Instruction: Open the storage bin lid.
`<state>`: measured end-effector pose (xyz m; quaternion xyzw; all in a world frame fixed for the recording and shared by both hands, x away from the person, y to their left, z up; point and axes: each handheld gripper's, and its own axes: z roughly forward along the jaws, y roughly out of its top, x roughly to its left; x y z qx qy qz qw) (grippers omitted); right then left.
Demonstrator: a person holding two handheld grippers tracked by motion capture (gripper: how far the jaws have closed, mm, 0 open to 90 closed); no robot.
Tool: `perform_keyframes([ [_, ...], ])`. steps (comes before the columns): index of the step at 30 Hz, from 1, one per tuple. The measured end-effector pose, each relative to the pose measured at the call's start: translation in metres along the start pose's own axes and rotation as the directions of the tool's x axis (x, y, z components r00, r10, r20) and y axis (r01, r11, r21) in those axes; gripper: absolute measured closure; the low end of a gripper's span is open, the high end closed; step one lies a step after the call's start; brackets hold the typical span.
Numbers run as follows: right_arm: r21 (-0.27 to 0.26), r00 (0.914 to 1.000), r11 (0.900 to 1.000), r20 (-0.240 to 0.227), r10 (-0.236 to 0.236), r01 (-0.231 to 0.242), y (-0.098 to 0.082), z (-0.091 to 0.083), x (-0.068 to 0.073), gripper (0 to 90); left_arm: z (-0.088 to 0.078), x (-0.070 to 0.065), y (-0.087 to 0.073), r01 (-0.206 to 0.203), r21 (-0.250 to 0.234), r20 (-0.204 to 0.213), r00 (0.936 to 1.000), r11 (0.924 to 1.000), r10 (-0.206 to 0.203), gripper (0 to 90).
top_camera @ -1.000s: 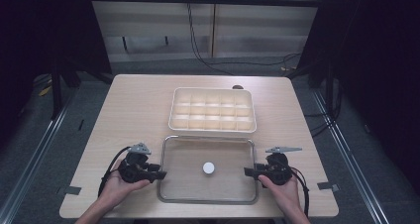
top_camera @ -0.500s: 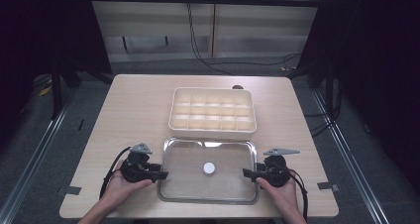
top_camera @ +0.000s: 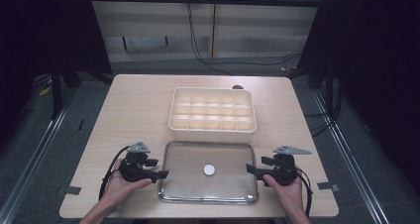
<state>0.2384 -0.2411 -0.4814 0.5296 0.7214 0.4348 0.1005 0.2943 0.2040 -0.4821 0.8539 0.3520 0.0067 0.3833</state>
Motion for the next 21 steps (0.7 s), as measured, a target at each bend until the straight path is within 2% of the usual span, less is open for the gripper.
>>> perform_keyframes([
  [2, -0.026, 0.9997, 0.999, 0.001, -0.026, 0.026, 0.001, -0.006, 0.003, 22.7, -0.005, 0.001, 0.0, -0.011, -0.025, -0.022, 0.9997, 0.9996, 0.011, 31.4],
  [4, -0.049, 0.9978, 0.997, 0.028, -0.061, 0.062, 0.001, -0.013, 0.006, 22.9, -0.01, 0.001, -0.001, -0.022, -0.053, -0.033, 0.9992, 0.9983, 0.021, 30.1],
  [5, -0.058, 0.9962, 0.995, 0.045, -0.075, 0.078, 0.002, -0.016, 0.007, 22.8, -0.013, 0.002, -0.001, -0.02, -0.075, -0.055, 0.9983, 0.997, 0.016, 29.3],
  [10, -0.089, 0.9954, 0.992, 0.048, -0.083, 0.087, 0.001, -0.026, 0.007, 22.1, -0.02, 0.005, -0.003, 0.004, -0.125, -0.108, 0.994, 0.9922, -0.018, 27.9],
  [11, -0.099, 0.9949, 0.991, 0.051, -0.088, 0.092, 0.001, -0.029, 0.007, 20.9, -0.022, 0.004, -0.004, -0.002, -0.133, -0.118, 0.993, 0.9911, -0.014, 27.9],
  [14, -0.128, 0.9951, 0.988, 0.049, -0.086, 0.092, 0.0, -0.037, 0.005, 19.6, -0.027, 0.004, -0.006, -0.006, -0.155, -0.108, 0.9941, 0.988, -0.011, 28.1],
  [17, -0.137, 0.9915, 0.985, 0.086, -0.098, 0.109, -0.003, -0.048, 0.004, 19.4, -0.03, 0.006, -0.007, -0.01, -0.156, -0.106, 0.9944, 0.9878, -0.006, 27.9],
  [19, -0.149, 0.9942, 0.985, 0.078, -0.073, 0.084, -0.006, -0.053, 0.0, 19.1, -0.032, 0.007, -0.008, -0.001, -0.162, -0.1, 0.9948, 0.9868, -0.016, 27.8],
  [21, -0.151, 0.9943, 0.985, 0.082, -0.068, 0.08, -0.007, -0.056, -0.004, 19.0, -0.034, 0.008, -0.009, 0.015, -0.169, -0.108, 0.9936, 0.9855, -0.033, 27.7],
])
